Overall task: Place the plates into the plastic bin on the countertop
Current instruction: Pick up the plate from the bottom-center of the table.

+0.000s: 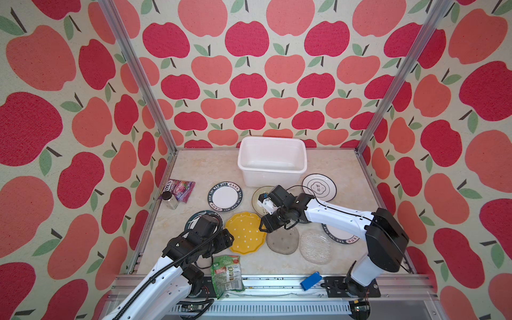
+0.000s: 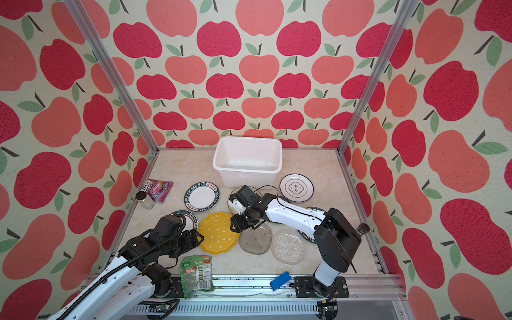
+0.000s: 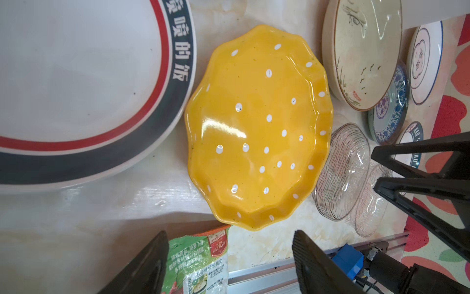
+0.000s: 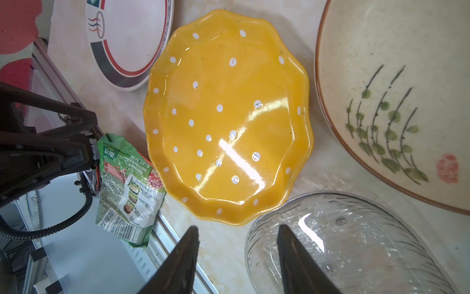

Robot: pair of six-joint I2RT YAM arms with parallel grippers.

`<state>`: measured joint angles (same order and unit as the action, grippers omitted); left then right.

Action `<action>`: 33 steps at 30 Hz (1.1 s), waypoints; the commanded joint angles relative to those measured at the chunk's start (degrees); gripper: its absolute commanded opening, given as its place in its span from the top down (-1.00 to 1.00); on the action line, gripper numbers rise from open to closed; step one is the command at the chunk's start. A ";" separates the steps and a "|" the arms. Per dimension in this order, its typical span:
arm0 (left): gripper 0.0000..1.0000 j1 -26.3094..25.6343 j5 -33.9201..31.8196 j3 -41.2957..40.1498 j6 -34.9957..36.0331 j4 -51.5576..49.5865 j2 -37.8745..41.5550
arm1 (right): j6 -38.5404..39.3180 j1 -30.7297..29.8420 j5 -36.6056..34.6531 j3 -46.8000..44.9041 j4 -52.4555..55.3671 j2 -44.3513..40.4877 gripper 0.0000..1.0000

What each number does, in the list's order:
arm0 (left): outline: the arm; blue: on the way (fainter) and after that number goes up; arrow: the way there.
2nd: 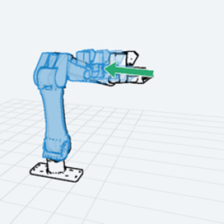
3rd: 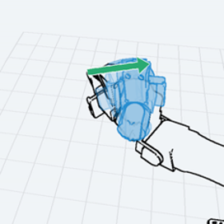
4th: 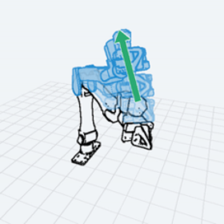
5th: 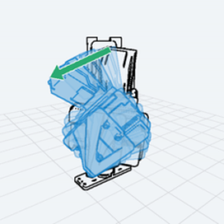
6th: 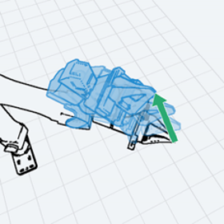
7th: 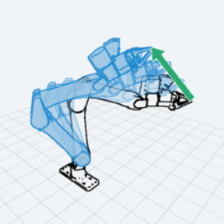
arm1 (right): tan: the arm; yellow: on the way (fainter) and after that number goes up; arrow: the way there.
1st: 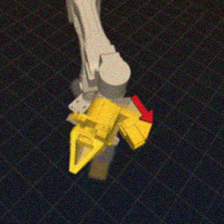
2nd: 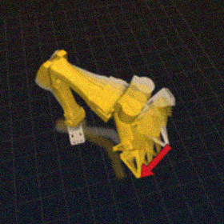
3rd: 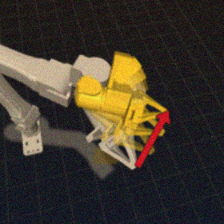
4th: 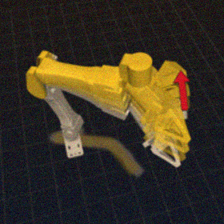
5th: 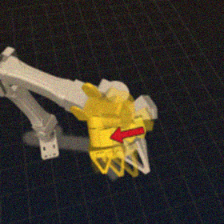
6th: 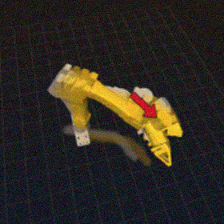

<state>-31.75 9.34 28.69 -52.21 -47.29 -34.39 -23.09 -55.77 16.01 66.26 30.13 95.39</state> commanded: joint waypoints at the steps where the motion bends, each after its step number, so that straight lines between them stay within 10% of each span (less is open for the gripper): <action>1: -0.56 -0.18 -4.26 -2.73 -4.46 2.24 1.17 | 0.15 0.09 -1.17 1.85 1.02 1.95 0.02; 33: -0.11 2.83 -4.75 -10.27 -1.28 23.09 -12.78 | 2.37 2.68 -2.97 7.04 0.40 14.62 0.22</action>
<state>-29.23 4.93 19.57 -54.35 -25.56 -46.81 -20.69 -53.17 12.93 72.97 30.28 108.88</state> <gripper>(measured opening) 0.559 0.391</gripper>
